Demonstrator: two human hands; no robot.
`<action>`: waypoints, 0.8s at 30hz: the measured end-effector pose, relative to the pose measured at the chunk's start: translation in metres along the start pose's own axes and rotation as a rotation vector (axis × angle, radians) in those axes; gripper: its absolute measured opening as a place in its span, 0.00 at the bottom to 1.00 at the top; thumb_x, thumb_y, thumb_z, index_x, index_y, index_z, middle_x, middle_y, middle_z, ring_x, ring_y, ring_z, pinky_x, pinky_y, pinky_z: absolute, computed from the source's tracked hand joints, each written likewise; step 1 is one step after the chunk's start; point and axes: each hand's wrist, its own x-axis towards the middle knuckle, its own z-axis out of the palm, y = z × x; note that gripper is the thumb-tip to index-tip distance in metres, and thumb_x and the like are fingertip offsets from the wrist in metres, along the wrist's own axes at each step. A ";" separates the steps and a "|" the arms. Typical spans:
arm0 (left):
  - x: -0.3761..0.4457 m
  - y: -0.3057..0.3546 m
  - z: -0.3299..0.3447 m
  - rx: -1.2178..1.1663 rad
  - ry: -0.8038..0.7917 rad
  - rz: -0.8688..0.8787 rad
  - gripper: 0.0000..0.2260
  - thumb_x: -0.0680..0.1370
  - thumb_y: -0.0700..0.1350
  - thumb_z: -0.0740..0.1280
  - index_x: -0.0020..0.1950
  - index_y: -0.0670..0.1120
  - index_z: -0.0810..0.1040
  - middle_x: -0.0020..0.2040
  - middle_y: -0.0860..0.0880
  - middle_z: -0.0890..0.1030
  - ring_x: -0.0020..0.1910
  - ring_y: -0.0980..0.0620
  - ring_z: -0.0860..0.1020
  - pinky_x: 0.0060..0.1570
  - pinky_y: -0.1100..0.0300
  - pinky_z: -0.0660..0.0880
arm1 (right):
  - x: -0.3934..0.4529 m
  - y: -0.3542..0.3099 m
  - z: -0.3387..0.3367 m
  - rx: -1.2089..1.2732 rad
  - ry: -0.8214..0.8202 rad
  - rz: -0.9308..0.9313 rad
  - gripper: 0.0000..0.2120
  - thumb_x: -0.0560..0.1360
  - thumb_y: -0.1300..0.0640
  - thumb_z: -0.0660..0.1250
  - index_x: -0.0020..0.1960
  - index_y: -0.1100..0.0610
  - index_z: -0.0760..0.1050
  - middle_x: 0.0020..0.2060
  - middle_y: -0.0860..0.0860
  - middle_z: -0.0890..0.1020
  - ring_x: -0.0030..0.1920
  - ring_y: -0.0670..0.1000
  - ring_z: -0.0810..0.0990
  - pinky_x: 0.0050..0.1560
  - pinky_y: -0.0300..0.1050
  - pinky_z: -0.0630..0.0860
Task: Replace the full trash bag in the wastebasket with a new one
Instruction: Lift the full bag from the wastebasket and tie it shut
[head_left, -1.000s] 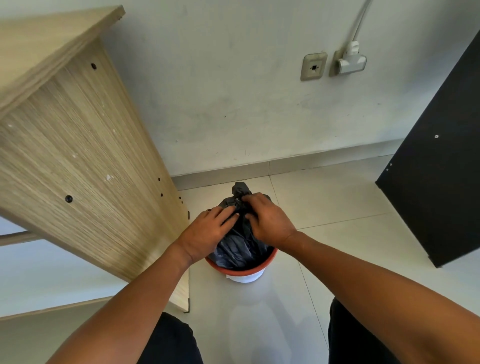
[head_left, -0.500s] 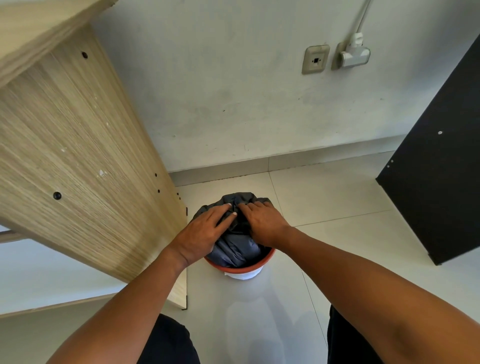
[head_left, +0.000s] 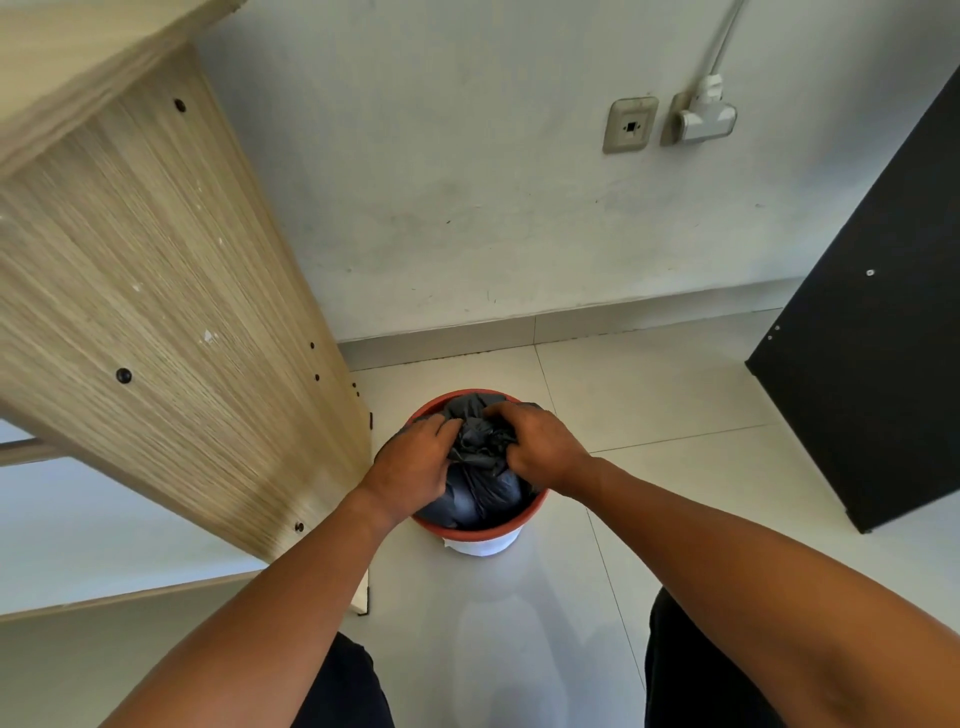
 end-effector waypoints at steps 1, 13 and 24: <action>0.000 0.001 0.000 -0.024 0.010 0.002 0.20 0.77 0.39 0.67 0.70 0.43 0.75 0.60 0.42 0.79 0.57 0.40 0.79 0.55 0.49 0.79 | -0.001 0.000 -0.003 0.019 -0.021 0.007 0.27 0.70 0.57 0.65 0.70 0.53 0.73 0.61 0.52 0.81 0.60 0.56 0.79 0.60 0.51 0.77; -0.005 0.004 0.000 -0.384 -0.037 -0.211 0.12 0.79 0.49 0.58 0.55 0.49 0.79 0.51 0.51 0.80 0.50 0.50 0.78 0.53 0.49 0.80 | -0.011 -0.012 0.010 -0.186 -0.079 -0.165 0.28 0.78 0.48 0.62 0.76 0.55 0.63 0.60 0.55 0.81 0.57 0.57 0.80 0.62 0.55 0.77; 0.009 0.013 0.010 -0.500 0.006 -0.446 0.12 0.81 0.44 0.59 0.42 0.45 0.79 0.39 0.47 0.79 0.41 0.46 0.77 0.39 0.57 0.71 | 0.003 -0.015 0.013 0.091 -0.070 0.027 0.17 0.80 0.55 0.57 0.68 0.54 0.66 0.53 0.56 0.82 0.46 0.54 0.81 0.49 0.51 0.80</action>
